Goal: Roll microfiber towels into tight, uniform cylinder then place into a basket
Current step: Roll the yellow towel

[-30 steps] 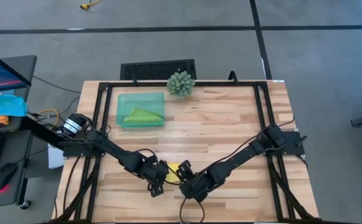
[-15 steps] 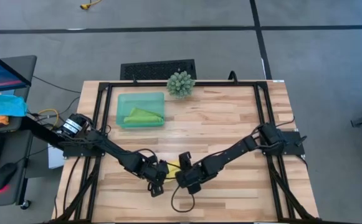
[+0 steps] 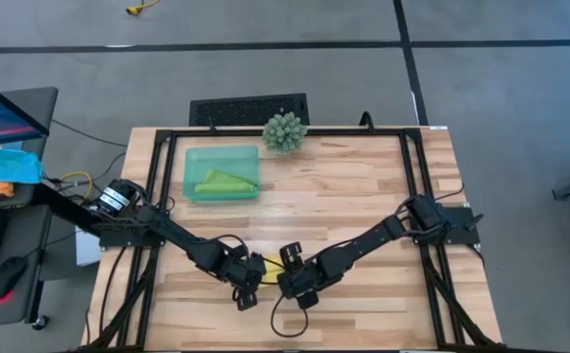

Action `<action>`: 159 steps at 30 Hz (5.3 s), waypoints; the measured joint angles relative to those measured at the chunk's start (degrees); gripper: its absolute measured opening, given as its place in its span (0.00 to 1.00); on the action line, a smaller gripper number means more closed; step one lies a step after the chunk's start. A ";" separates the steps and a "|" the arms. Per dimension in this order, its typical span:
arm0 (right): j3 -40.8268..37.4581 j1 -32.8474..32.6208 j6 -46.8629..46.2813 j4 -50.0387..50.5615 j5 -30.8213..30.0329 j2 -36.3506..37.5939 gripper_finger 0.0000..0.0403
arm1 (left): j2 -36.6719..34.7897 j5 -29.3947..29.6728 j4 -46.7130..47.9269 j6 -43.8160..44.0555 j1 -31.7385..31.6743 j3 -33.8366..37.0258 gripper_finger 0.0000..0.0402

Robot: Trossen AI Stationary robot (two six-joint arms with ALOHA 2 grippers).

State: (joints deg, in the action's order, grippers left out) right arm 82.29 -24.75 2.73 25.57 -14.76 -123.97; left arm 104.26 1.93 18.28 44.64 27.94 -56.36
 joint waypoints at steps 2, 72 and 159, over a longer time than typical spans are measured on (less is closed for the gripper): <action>-0.15 0.02 -1.18 1.17 0.23 0.74 0.18 | 0.01 -0.03 -0.05 0.19 0.00 0.00 0.36; 8.56 0.96 -8.85 8.38 -3.49 -5.11 0.07 | -0.45 4.37 0.46 -6.49 2.29 0.01 0.36; 19.01 -0.08 -21.17 7.20 14.47 -5.98 0.06 | -8.53 -12.26 17.03 15.98 -10.08 -0.55 0.04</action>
State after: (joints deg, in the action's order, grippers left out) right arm 101.29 -24.84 -18.44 32.78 -0.30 -129.95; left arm 95.72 -10.32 35.31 60.62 17.86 -56.90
